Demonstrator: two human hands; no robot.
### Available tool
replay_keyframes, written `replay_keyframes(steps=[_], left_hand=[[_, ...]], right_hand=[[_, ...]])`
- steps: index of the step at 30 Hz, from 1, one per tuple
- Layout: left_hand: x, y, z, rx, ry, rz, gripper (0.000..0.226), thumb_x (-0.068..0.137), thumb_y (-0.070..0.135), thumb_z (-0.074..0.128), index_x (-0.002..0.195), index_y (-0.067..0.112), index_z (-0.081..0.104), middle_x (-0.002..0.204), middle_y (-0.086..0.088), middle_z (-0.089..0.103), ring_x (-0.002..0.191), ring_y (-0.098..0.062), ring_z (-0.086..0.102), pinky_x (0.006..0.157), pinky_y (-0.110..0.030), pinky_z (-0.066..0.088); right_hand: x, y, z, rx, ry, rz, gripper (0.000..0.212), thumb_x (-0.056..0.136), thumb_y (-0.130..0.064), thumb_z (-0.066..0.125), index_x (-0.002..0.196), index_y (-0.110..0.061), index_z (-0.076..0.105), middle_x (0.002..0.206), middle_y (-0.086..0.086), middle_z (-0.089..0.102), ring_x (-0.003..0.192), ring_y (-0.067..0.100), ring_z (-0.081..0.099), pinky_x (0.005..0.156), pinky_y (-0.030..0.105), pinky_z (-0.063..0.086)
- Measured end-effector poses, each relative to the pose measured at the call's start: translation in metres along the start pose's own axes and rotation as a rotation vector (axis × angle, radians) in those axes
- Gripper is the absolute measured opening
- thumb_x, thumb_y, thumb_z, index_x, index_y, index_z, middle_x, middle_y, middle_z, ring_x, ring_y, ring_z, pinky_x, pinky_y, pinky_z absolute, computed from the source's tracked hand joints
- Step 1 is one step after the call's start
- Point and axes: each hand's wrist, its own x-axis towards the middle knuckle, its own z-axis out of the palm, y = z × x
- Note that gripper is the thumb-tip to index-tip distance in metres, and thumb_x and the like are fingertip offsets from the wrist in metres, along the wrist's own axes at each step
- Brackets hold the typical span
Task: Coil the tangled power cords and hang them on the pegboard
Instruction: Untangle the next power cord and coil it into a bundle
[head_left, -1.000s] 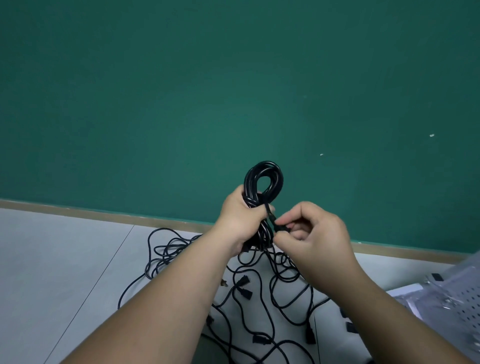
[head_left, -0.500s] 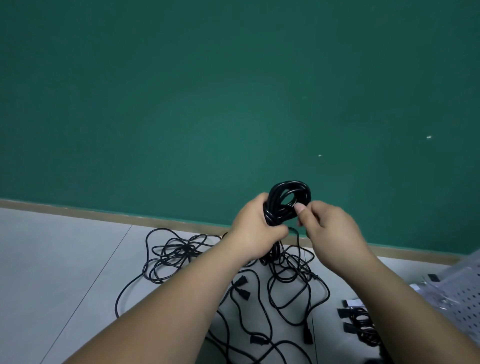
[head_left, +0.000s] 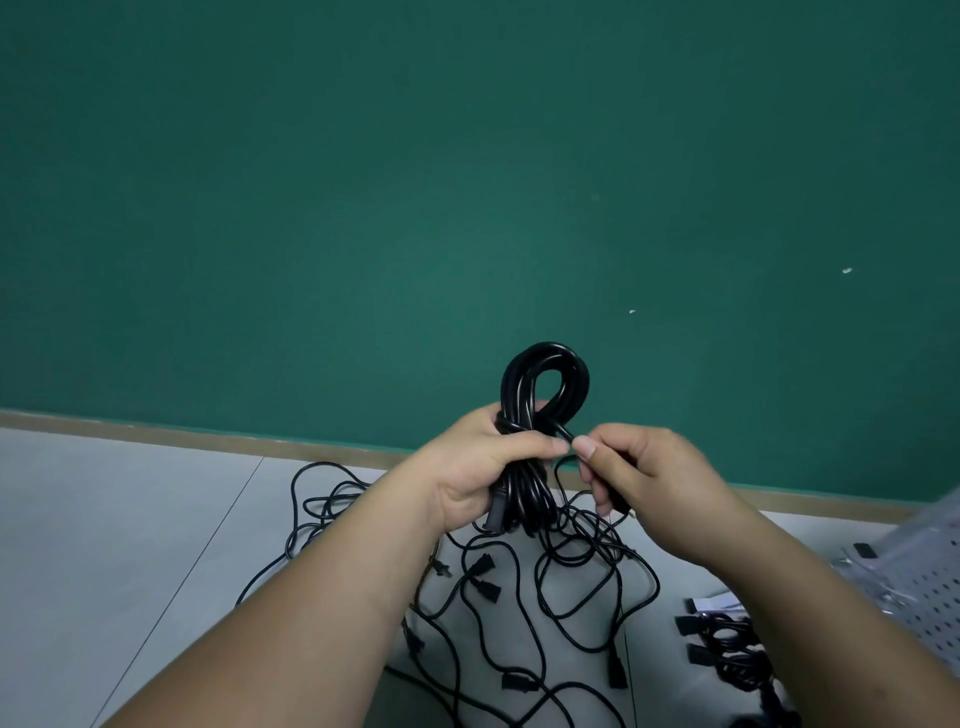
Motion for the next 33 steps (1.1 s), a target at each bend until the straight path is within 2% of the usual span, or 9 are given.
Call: replay_keyframes(steps=[6,11,14,15,19,21,25,29,33], left_hand=[[-0.002,0.001,0.011,-0.141,0.011,-0.048,0.031,0.09,0.022,0.084,0.101,0.009,0.057,0.079,-0.014,0.06,0.066,-0.032,0.066,0.064,-0.046,0.063],[0.0,-0.003,0.017,-0.347,0.258,-0.111,0.045,0.079,0.033,0.093,0.111,0.008,0.072,0.078,-0.007,0.064,0.061,-0.024,0.064,0.062,-0.035,0.06],[0.001,-0.003,0.015,-0.38,0.331,-0.109,0.038,0.081,0.035,0.091,0.103,0.011,0.072,0.077,-0.006,0.068,0.064,-0.023,0.068,0.067,-0.038,0.062],[0.0,-0.004,0.015,-0.384,0.347,-0.097,0.039,0.082,0.034,0.09,0.106,0.009,0.072,0.083,-0.007,0.072,0.071,-0.023,0.072,0.075,-0.042,0.064],[-0.003,-0.008,0.027,-0.293,0.319,-0.049,0.034,0.09,0.017,0.084,0.115,-0.002,0.069,0.105,-0.016,0.08,0.092,-0.028,0.08,0.079,-0.046,0.065],[0.0,-0.011,0.03,-0.178,0.388,0.001,0.029,0.088,0.009,0.084,0.112,-0.001,0.069,0.099,-0.018,0.08,0.083,-0.027,0.08,0.071,-0.043,0.065],[0.01,-0.01,0.026,-0.021,0.537,0.115,0.02,0.085,0.005,0.074,0.101,0.013,0.064,0.083,-0.008,0.071,0.067,-0.024,0.076,0.061,-0.039,0.058],[0.011,-0.018,0.034,0.198,0.348,0.134,0.033,0.08,0.005,0.071,0.11,0.017,0.06,0.089,-0.005,0.069,0.064,-0.021,0.068,0.061,-0.038,0.06],[0.009,-0.032,0.047,0.318,-0.032,0.094,0.029,0.08,0.002,0.07,0.106,0.006,0.057,0.081,-0.008,0.06,0.059,-0.021,0.062,0.056,-0.032,0.053]], right_hand=[[0.0,-0.002,0.015,-0.22,-0.008,-0.132,0.039,0.109,-0.041,0.051,0.072,-0.03,0.057,0.066,-0.016,0.063,0.063,0.005,0.052,0.064,0.029,0.042],[0.006,0.004,0.034,-0.64,0.196,-0.339,0.033,0.108,-0.049,0.031,0.081,-0.034,0.041,0.075,-0.014,0.045,0.08,0.018,0.045,0.065,0.037,0.041],[0.006,0.017,0.043,-0.872,0.21,-0.295,0.01,0.1,-0.028,0.059,0.109,-0.033,0.06,0.087,-0.01,0.05,0.083,0.021,0.048,0.062,0.037,0.045],[0.004,0.018,0.047,-0.882,0.187,-0.224,0.03,0.094,-0.02,0.067,0.119,-0.035,0.061,0.087,-0.01,0.05,0.082,0.02,0.05,0.059,0.035,0.045],[0.001,0.017,0.053,-0.951,0.207,-0.212,0.05,0.057,-0.003,0.088,0.101,-0.023,0.076,0.082,-0.007,0.054,0.068,0.019,0.054,0.046,0.027,0.032],[0.002,0.012,0.053,-1.007,0.184,-0.188,0.047,0.066,-0.008,0.085,0.109,-0.024,0.075,0.086,-0.006,0.054,0.074,0.019,0.054,0.048,0.029,0.034],[0.005,0.003,0.036,-0.615,0.416,-0.064,0.031,0.103,-0.028,0.052,0.13,-0.027,0.066,0.117,-0.003,0.06,0.106,0.021,0.061,0.08,0.038,0.054],[0.01,-0.001,0.017,-0.091,0.424,-0.067,0.05,0.108,-0.05,0.043,0.156,-0.035,0.04,0.141,-0.01,0.057,0.123,0.008,0.058,0.105,0.036,0.046],[0.016,0.012,0.008,-0.115,0.477,-0.065,0.023,0.106,-0.054,0.048,0.118,-0.042,0.064,0.112,-0.008,0.067,0.105,0.009,0.064,0.09,0.03,0.048]])
